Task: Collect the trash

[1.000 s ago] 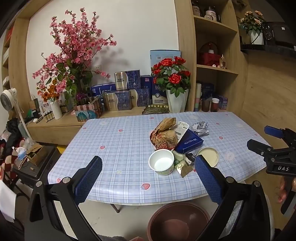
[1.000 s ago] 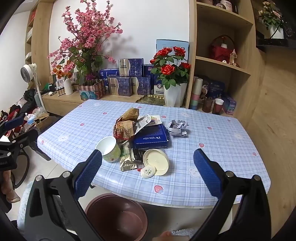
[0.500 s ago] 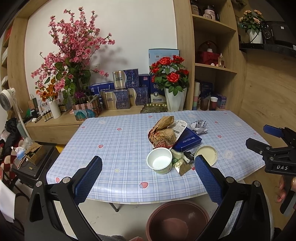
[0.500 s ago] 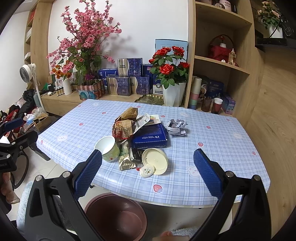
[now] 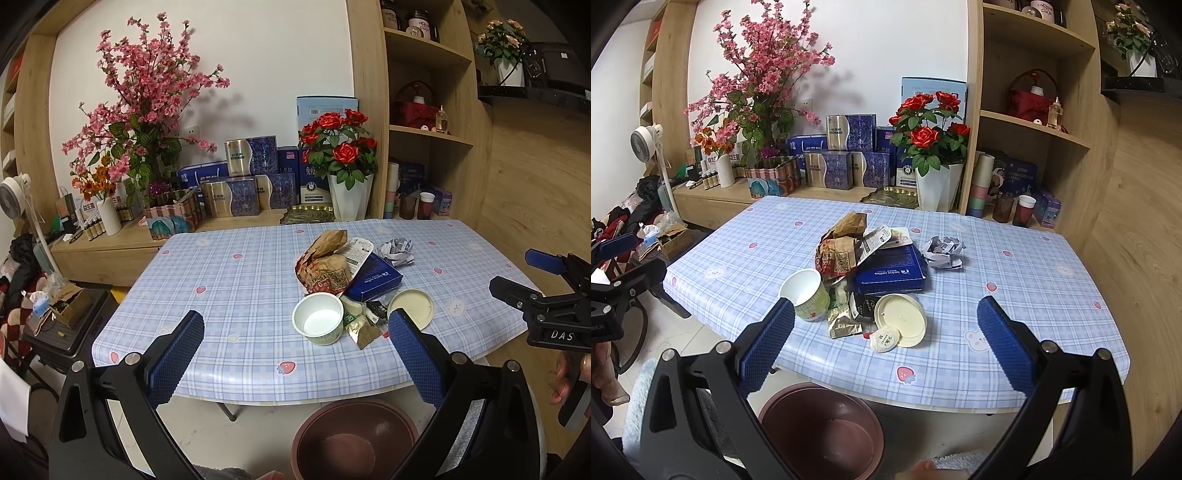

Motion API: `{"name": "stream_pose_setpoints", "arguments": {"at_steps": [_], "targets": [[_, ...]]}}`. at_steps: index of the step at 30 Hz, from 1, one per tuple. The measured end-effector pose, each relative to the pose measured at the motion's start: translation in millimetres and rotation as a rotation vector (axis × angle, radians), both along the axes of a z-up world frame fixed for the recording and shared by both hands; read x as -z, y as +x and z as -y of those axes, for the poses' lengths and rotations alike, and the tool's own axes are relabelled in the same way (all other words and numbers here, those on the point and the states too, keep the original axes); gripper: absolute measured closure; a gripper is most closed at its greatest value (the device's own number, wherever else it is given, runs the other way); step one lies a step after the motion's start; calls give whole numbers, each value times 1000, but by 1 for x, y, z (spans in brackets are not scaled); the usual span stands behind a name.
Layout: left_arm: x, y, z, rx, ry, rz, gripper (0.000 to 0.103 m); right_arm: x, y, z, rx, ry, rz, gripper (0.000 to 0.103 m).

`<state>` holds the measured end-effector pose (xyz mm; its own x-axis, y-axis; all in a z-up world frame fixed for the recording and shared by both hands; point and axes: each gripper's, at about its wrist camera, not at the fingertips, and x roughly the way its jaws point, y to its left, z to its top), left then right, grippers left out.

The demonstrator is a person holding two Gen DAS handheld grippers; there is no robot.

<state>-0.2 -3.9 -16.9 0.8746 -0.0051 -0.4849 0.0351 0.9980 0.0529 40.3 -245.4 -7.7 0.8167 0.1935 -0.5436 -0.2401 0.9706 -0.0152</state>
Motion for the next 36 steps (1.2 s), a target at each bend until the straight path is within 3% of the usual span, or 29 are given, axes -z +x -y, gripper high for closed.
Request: {"name": "stream_pose_setpoints", "arguments": {"at_steps": [36], "targets": [[9,1,3,4,-3,-6,5,6,-1,0,-1,-8,-4,6]]}}
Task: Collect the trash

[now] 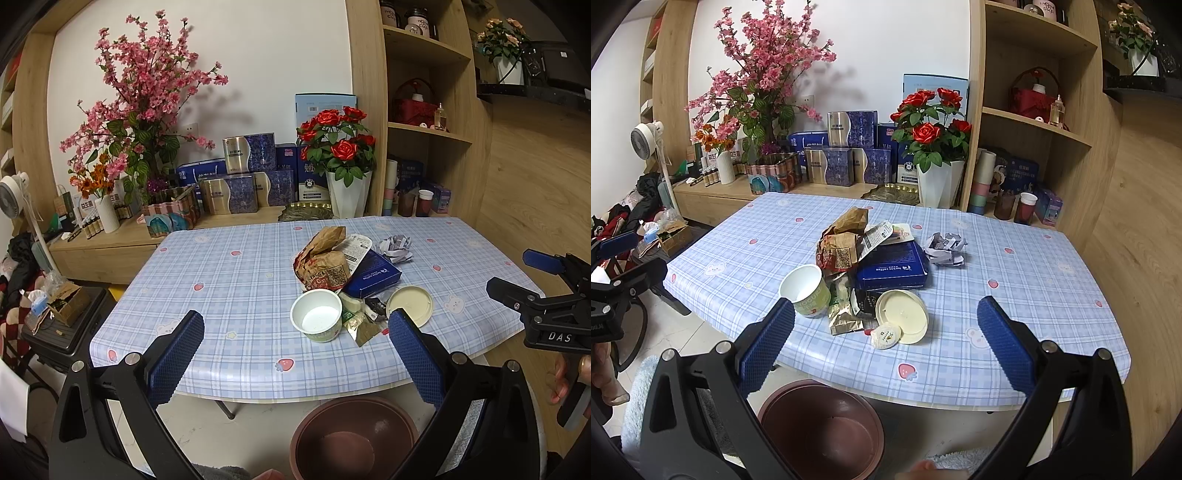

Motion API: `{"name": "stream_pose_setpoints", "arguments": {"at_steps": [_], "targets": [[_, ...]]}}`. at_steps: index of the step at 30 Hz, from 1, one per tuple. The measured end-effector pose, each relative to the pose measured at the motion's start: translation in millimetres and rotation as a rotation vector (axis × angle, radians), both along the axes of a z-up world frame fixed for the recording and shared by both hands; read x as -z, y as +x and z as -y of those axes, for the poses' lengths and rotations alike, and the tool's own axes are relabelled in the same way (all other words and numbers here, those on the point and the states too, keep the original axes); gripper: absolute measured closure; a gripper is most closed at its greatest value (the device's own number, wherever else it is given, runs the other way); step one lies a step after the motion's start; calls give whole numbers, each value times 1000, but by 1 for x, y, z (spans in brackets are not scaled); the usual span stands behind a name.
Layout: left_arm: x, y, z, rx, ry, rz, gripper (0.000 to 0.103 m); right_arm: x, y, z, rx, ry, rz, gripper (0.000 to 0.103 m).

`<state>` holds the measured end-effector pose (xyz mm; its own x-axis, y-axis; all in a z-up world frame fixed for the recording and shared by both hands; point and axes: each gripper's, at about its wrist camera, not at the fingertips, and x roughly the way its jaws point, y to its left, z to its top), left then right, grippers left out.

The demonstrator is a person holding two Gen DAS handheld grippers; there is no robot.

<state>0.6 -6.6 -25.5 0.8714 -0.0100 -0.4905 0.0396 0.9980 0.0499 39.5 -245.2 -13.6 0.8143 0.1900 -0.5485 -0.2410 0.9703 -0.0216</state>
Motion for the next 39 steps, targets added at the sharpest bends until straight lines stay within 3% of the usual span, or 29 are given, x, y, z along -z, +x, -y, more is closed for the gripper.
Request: {"name": "stream_pose_setpoints", "arguments": {"at_steps": [8,18,28,33,39], "targets": [[7,-1,1,23,-15,30,5,12,2,-1,5,20,-13,6],[25,18,-14,11,-35,-3,5,33,18,10,7,79,-53,5],[66,55,-21,53,-63,-131,5,59,49,20,17,136,-124,6],[84,76,-20,58,-91,-177,5,74,62,21,71,75,-128,6],[108,117,-3,81,-86,-237,5,94,79,31,96,88,-158,6]]}}
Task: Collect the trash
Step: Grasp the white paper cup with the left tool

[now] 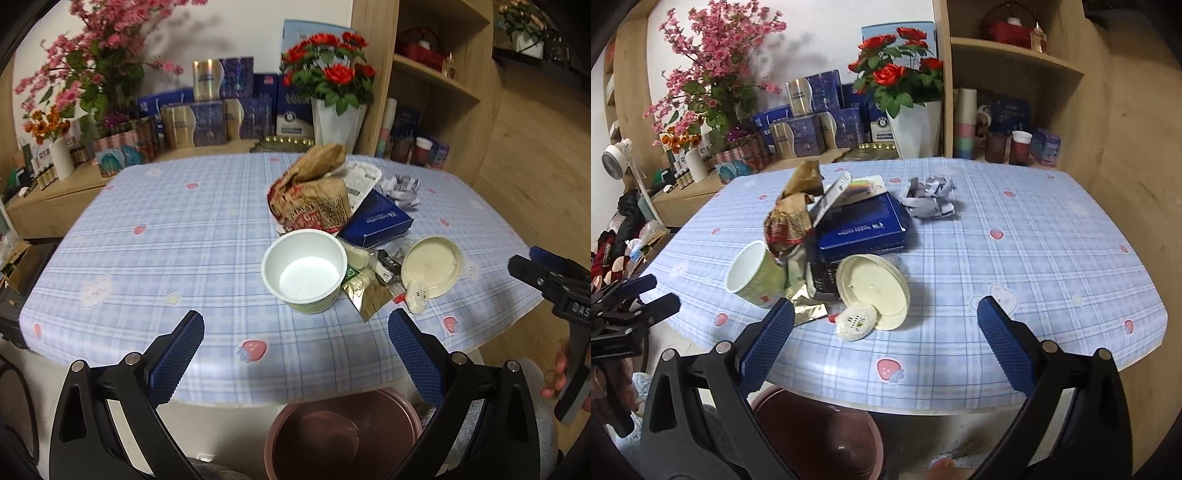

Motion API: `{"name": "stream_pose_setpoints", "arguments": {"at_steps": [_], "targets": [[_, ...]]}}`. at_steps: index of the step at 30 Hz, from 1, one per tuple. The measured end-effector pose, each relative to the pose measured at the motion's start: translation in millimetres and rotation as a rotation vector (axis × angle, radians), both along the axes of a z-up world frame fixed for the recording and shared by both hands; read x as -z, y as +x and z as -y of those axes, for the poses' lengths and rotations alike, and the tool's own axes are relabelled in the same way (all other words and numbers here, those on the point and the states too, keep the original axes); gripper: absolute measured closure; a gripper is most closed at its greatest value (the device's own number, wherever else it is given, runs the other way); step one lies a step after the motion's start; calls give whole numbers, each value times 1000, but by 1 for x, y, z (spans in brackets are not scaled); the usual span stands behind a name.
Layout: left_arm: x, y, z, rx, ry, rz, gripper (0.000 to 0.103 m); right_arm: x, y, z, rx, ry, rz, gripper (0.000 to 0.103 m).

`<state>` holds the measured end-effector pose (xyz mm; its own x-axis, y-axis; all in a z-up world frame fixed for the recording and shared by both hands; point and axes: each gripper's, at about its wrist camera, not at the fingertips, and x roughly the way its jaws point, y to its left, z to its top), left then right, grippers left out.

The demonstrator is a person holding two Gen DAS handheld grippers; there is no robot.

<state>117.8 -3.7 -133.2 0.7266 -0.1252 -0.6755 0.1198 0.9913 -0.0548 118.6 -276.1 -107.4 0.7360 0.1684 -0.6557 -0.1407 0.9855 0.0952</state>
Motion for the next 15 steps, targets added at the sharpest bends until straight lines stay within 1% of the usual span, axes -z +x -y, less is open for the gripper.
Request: {"name": "stream_pose_setpoints", "arguments": {"at_steps": [3,7,11,15], "targets": [[9,20,8,9,13,-17,5,9,8,4,5,-13,-17,6],[20,45,14,19,-2,-41,5,19,19,10,10,-20,-45,6],[32,69,18,11,-14,-69,5,33,28,11,4,-36,-80,6],[47,89,18,-6,-37,-112,5,43,34,12,-6,-52,-95,6]]}}
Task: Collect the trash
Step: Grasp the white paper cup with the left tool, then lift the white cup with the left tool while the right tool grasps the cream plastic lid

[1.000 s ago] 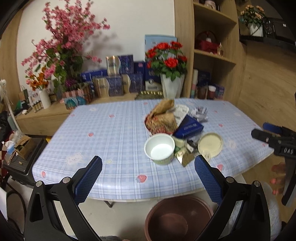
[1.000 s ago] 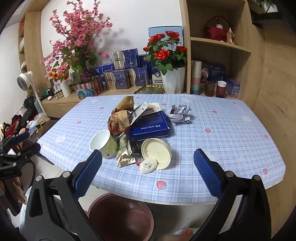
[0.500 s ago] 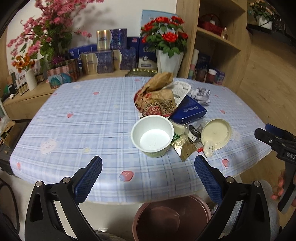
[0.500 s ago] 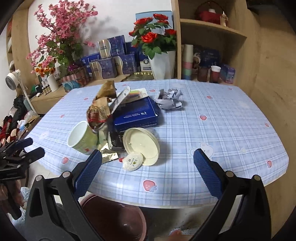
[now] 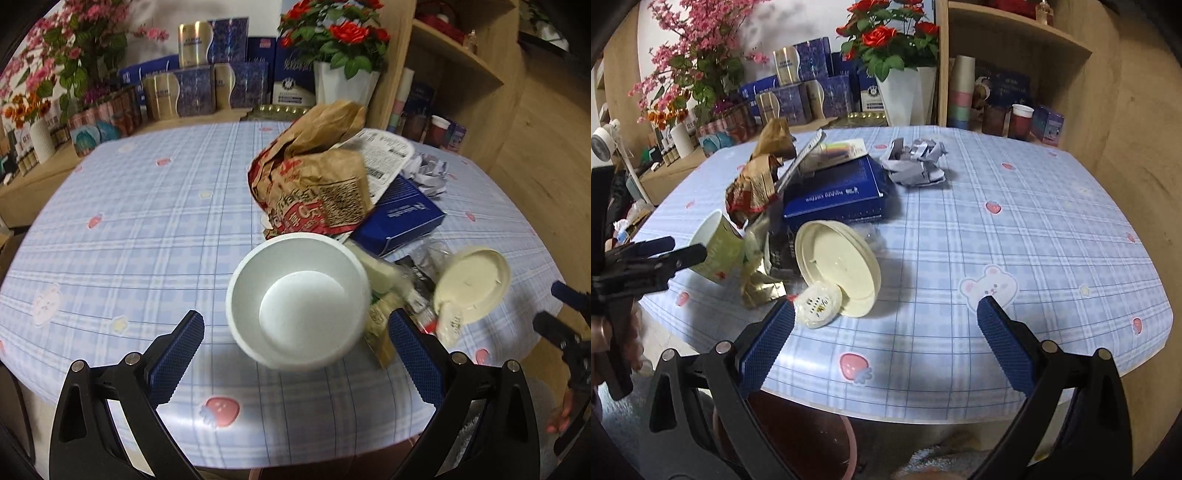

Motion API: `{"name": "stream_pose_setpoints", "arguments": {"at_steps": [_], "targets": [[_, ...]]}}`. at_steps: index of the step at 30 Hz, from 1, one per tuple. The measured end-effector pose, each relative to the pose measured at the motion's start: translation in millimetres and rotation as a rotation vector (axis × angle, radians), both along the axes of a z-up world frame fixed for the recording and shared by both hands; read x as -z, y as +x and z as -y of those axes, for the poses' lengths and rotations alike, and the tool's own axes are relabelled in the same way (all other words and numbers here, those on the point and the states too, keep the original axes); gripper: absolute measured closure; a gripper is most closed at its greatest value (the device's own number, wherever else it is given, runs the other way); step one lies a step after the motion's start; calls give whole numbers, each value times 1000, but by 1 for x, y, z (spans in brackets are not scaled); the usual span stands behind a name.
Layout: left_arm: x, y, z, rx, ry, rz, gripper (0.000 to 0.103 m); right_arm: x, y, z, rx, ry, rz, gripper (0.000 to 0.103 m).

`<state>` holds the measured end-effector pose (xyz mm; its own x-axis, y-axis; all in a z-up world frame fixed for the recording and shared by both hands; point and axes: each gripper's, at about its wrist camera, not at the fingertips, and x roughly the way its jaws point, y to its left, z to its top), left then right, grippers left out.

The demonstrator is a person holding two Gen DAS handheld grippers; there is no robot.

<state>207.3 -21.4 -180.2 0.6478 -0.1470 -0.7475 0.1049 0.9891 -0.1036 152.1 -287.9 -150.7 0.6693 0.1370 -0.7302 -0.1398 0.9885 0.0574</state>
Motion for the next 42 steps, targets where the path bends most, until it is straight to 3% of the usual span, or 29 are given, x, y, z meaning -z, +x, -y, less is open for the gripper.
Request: {"name": "stream_pose_setpoints", "arguments": {"at_steps": [7,10,18,20,22,24,29,31,35,42], "targets": [[12,13,-2,-21,-37,-13,7,13,12,1,3,8,-25,6],[15,13,1,4,-38,-17,22,17,17,1,-17,28,-35,6],[11,2,1,42,5,17,24,16,31,-7,-88,-10,12,7],[8,0,1,41,5,23,24,17,37,-8,-109,-7,16,9],[7,-2,0,34,-5,27,24,19,45,-9,-122,6,4,22],[5,-3,0,27,-8,29,24,22,53,-9,-120,36,-20,23],[1,-9,-4,4,-16,38,24,20,52,-14,-72,76,-36,20],[0,-11,-6,-10,-18,47,24,21,47,-17,-17,105,-42,5],[-1,-17,-9,-26,-28,61,24,26,44,-24,69,192,-41,6],[-1,-29,-21,-42,-44,68,24,21,50,-44,104,132,37,6]]}}
